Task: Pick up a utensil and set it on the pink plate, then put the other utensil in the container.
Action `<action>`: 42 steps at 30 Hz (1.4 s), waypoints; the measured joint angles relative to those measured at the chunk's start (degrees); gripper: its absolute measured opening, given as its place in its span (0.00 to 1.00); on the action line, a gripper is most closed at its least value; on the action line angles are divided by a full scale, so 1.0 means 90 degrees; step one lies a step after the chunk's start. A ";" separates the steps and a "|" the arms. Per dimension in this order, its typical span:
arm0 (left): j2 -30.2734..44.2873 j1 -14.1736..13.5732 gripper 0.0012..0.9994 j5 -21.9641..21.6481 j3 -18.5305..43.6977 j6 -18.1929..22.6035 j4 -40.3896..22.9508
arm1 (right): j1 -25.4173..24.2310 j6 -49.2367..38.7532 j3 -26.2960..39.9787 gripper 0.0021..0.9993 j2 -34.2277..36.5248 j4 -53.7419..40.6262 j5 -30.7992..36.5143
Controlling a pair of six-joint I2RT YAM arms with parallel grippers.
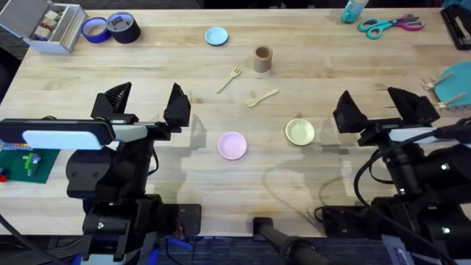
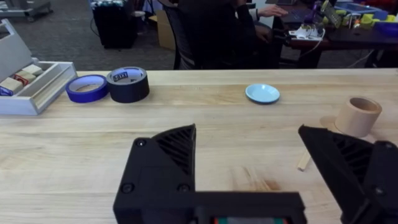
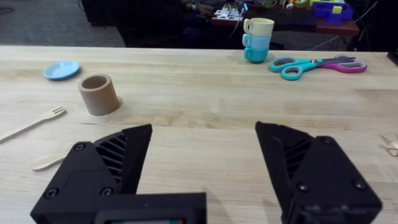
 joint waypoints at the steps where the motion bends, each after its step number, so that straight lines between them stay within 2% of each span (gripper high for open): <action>1: 0.0000 0.0000 0.99 0.0000 0.0000 0.0000 0.0000 | 0.0000 0.0000 0.0000 1.00 0.0000 0.0000 0.0000; 23: 0.0000 0.0000 0.99 0.0000 0.0000 0.0000 0.0007 | 0.0000 -0.0137 0.0002 1.00 0.0000 -0.0017 0.0129; 28: 0.0000 0.0000 0.99 -0.0019 0.0022 0.0002 -0.0061 | 0.0000 -0.0271 0.0091 1.00 0.0006 -0.0322 0.0135; 30: 0.0000 0.0000 0.99 -0.0060 0.0139 0.0005 -0.0467 | 0.0000 -0.0303 0.0306 1.00 0.0010 -0.0787 0.0148; 34: 0.0054 0.0000 0.99 -0.0190 0.0679 0.0022 -0.1527 | 0.0000 -0.0342 0.0977 1.00 0.0146 -0.2462 0.0352; 42: 0.0811 0.0000 0.99 -0.0226 0.2236 0.0022 -0.2866 | 0.0000 -0.0341 0.2731 1.00 0.1019 -0.3992 0.0406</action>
